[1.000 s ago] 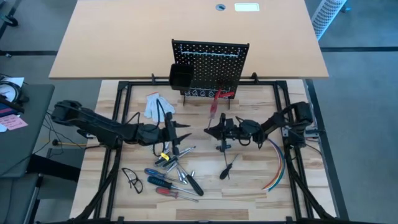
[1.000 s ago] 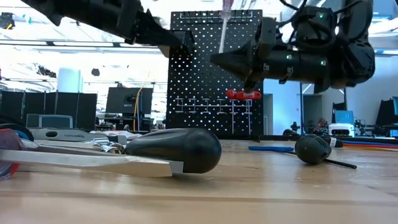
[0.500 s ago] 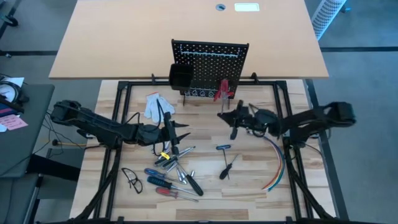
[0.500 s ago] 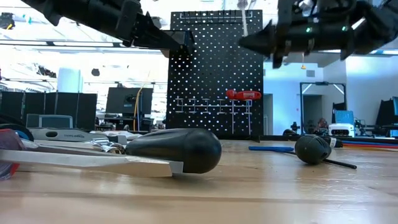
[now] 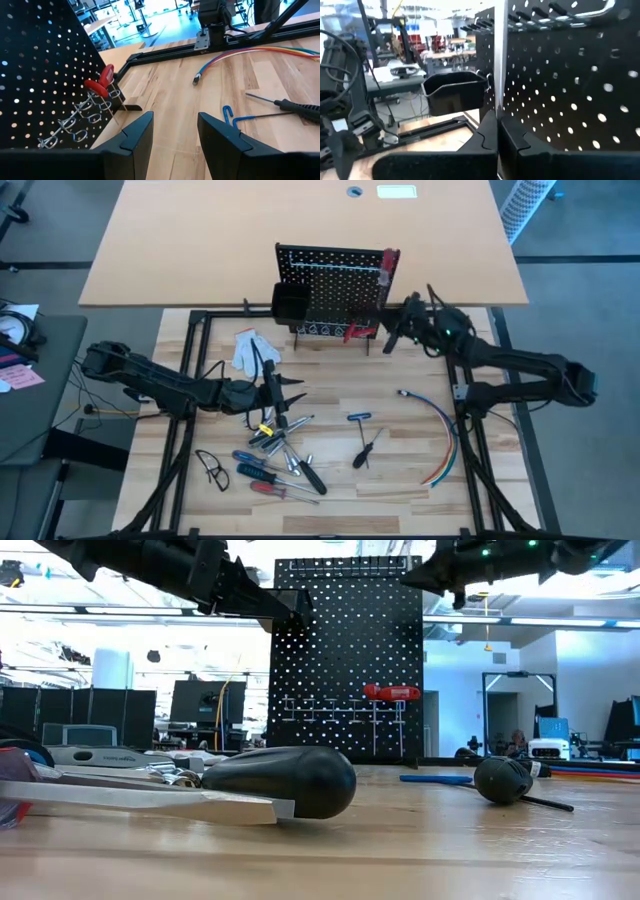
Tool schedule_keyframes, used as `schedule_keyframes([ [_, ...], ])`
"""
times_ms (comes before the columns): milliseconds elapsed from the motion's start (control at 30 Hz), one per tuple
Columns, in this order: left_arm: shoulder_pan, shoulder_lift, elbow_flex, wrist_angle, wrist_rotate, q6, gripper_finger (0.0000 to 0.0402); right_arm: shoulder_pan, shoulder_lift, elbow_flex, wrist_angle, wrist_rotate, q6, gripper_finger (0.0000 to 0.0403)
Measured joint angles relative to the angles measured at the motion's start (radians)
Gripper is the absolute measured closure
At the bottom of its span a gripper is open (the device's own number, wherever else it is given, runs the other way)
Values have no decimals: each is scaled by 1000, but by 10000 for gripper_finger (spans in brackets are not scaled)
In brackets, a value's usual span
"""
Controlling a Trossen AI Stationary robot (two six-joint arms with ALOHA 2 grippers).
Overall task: Hang tools onto peg board
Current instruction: Hang the red transparent screwdriver on the pegboard
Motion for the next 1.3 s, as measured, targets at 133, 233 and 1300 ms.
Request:
schedule_keyframes([
  [133,0,0,0,-1,0,-2,251,-21,73,73,-7,-24,-18,403],
  [233,0,0,0,-5,0,-6,251,-38,116,117,0,-26,-20,403],
  [1300,0,0,0,-33,0,-31,251,-104,153,146,12,6,-3,403],
])
